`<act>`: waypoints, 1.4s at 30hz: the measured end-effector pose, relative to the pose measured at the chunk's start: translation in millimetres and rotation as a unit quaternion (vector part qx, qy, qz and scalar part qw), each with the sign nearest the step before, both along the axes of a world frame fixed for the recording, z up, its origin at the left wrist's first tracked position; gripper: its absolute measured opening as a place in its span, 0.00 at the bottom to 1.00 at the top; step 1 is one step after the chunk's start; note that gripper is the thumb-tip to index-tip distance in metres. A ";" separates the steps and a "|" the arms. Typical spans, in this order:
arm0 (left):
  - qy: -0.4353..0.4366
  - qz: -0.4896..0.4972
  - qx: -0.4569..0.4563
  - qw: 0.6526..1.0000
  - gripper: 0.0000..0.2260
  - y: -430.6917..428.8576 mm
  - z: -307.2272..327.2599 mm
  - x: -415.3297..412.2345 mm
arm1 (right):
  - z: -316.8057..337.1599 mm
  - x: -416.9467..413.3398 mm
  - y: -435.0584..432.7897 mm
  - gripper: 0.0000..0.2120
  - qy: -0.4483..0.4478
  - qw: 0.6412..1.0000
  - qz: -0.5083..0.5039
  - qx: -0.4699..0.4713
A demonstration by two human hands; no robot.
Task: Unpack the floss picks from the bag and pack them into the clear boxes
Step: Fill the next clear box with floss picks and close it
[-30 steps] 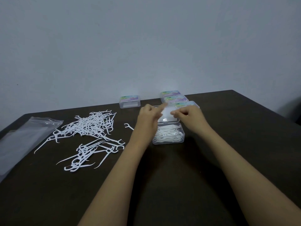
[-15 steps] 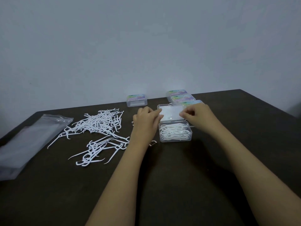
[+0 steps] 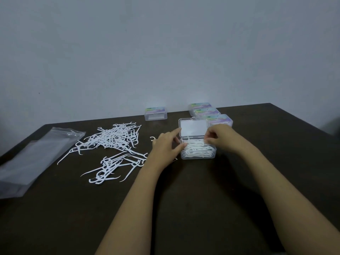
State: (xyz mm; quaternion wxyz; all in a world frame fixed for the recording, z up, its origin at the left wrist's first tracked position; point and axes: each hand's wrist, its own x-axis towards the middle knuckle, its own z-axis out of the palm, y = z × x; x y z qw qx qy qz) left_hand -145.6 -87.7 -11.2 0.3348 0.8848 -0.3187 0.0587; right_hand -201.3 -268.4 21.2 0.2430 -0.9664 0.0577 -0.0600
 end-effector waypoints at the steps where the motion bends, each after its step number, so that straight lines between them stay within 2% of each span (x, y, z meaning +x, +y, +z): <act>1: 0.006 0.000 -0.011 1.000 0.23 -0.1 -0.5 0.8 | -2.0 1.5 1.0 0.05 0.002 1.000 0.004 -0.005; 7: 0.006 -0.014 0.011 1.000 0.11 -1.6 -2.9 2.1 | -9.7 10.0 6.7 0.02 -0.025 1.000 -0.003 0.011; 18: 0.008 -0.010 0.024 1.000 0.14 -2.2 -5.4 1.1 | -16.1 14.1 7.7 0.15 -0.075 0.995 -0.066 -0.023; 21: -0.047 0.019 0.061 0.997 0.15 5.2 -0.8 2.0 | -11.7 12.2 8.9 0.15 -0.124 0.989 -0.076 0.014; 24: -0.111 0.100 0.099 0.984 0.16 29.5 4.0 8.2 | -9.6 8.9 19.5 0.17 -0.185 0.980 -0.080 -0.001; 26: -0.107 0.162 0.084 0.977 0.15 51.8 3.4 11.1 | -9.8 4.7 34.9 0.15 -0.198 0.978 -0.050 -0.031; 30: -0.101 0.256 0.056 0.960 0.15 88.5 -2.4 8.0 | -17.1 -2.0 81.1 0.12 -0.199 0.974 0.101 -0.034; 32: -0.090 0.274 0.031 0.957 0.14 101.2 -2.6 3.2 | -27.4 -2.4 101.0 0.14 -0.174 0.969 0.167 -0.062; 35: -0.033 0.240 0.025 0.970 0.15 124.7 -2.0 -5.9 | -41.0 -1.2 120.2 0.19 -0.132 0.963 0.205 -0.118; 38: 0.027 0.204 0.062 0.977 0.18 140.1 -2.8 -14.4 | -44.8 2.1 123.3 0.16 -0.122 0.963 0.190 -0.151; 42: 0.059 0.167 0.090 0.980 0.21 142.0 -7.9 -16.3 | -40.7 3.8 121.7 0.14 -0.104 0.958 0.165 -0.211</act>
